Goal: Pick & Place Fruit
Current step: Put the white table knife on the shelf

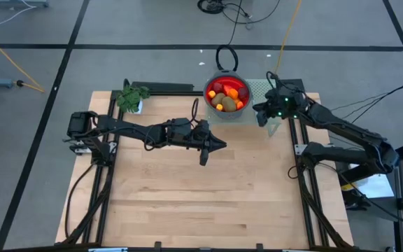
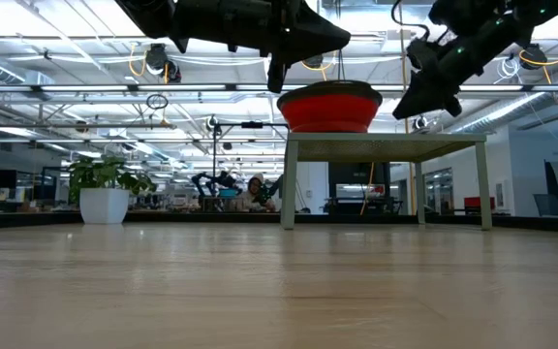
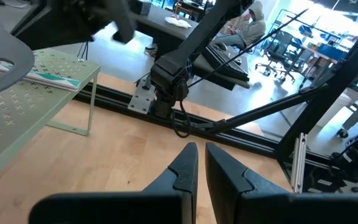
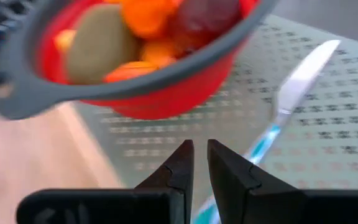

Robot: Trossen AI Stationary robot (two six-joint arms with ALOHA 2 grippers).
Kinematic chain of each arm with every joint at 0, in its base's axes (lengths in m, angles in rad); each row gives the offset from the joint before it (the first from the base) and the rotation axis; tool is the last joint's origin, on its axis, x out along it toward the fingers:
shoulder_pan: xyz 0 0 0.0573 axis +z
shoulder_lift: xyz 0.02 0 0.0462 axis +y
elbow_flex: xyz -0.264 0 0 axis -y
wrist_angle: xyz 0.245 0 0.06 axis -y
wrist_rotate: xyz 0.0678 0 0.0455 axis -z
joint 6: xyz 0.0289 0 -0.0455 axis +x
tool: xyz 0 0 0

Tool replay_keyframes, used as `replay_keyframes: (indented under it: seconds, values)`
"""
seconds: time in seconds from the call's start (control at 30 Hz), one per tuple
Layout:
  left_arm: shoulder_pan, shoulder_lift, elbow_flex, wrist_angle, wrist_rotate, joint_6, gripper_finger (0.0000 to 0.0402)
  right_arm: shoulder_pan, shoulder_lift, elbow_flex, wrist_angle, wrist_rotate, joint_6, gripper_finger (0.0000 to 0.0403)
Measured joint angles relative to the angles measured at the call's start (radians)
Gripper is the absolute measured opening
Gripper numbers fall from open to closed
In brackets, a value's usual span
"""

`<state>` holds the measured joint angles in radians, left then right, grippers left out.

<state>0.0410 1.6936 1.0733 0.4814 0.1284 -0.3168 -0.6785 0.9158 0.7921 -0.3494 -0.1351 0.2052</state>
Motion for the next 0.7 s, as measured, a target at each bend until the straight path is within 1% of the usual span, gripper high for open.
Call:
replay_keyframes:
  seconds: [0.07, 0.23, 0.37, 0.53, 0.63, 0.7]
  values:
    - [0.000, 0.000, 0.000, 0.001, 0.000, -0.004, 0.0026, 0.000, 0.019, 0.000, 0.001, 0.033, -0.023, 0.0038]
    - [0.000, 0.000, 0.000, 0.001, 0.000, -0.013, 0.0026, 0.000, 0.064, 0.000, 0.001, 0.030, -0.068, 0.0038]
    - [0.000, 0.000, 0.000, 0.002, -0.020, -0.014, 0.0026, 0.000, 0.098, 0.000, 0.000, 0.031, -0.084, 0.0033]
    - [0.000, 0.000, 0.000, 0.002, -0.025, -0.014, 0.0026, 0.000, 0.106, 0.000, 0.000, 0.036, -0.119, 0.0021]
    - [0.000, 0.000, 0.000, 0.002, -0.025, -0.014, 0.0026, 0.000, 0.106, 0.001, 0.001, 0.082, -0.122, 0.0012]
    - [0.000, 0.000, 0.000, 0.002, -0.030, -0.014, 0.0026, 0.000, 0.106, 0.001, 0.001, 0.091, -0.128, 0.0006]
